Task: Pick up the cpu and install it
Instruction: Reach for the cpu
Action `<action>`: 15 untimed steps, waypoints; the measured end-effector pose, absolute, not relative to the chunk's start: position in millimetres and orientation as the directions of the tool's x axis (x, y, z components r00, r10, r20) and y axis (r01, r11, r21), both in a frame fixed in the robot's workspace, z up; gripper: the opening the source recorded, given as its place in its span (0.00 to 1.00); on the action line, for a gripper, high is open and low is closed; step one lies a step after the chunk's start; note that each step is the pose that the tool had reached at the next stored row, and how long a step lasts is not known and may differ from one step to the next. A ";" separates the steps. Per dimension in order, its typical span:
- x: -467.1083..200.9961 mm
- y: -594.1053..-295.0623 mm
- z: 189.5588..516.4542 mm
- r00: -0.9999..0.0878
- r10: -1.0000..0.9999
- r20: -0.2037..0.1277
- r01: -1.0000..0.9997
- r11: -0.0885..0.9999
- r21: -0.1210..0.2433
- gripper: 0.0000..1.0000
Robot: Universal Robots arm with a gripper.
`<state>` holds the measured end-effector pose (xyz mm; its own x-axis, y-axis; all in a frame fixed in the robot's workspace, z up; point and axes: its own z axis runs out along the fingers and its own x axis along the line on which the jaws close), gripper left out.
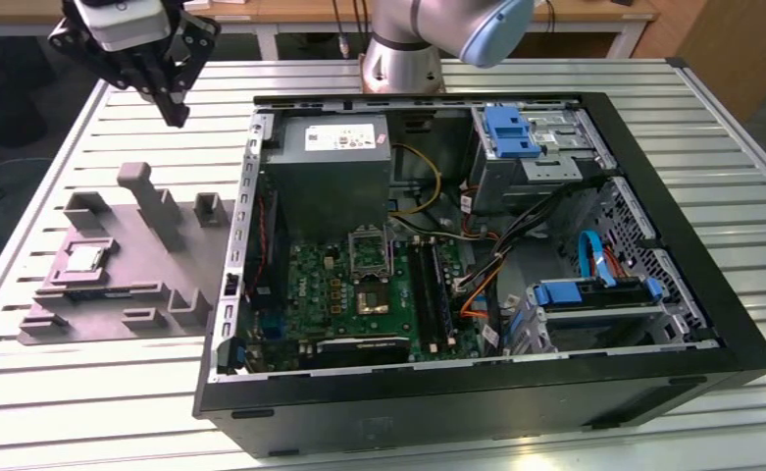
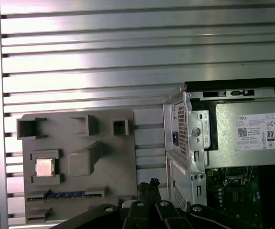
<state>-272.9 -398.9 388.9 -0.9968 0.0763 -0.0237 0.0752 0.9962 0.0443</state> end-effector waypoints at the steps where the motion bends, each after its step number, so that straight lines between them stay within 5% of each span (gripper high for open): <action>1: -274.2 -398.9 388.9 -0.997 0.076 -0.024 0.075 0.996 0.044 0.11; 15: -287.8 -398.9 388.0 -0.997 0.076 -0.023 0.075 0.996 0.044 0.11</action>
<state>-287.8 -398.9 388.0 -0.9968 0.0763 -0.0231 0.0753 0.9962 0.0443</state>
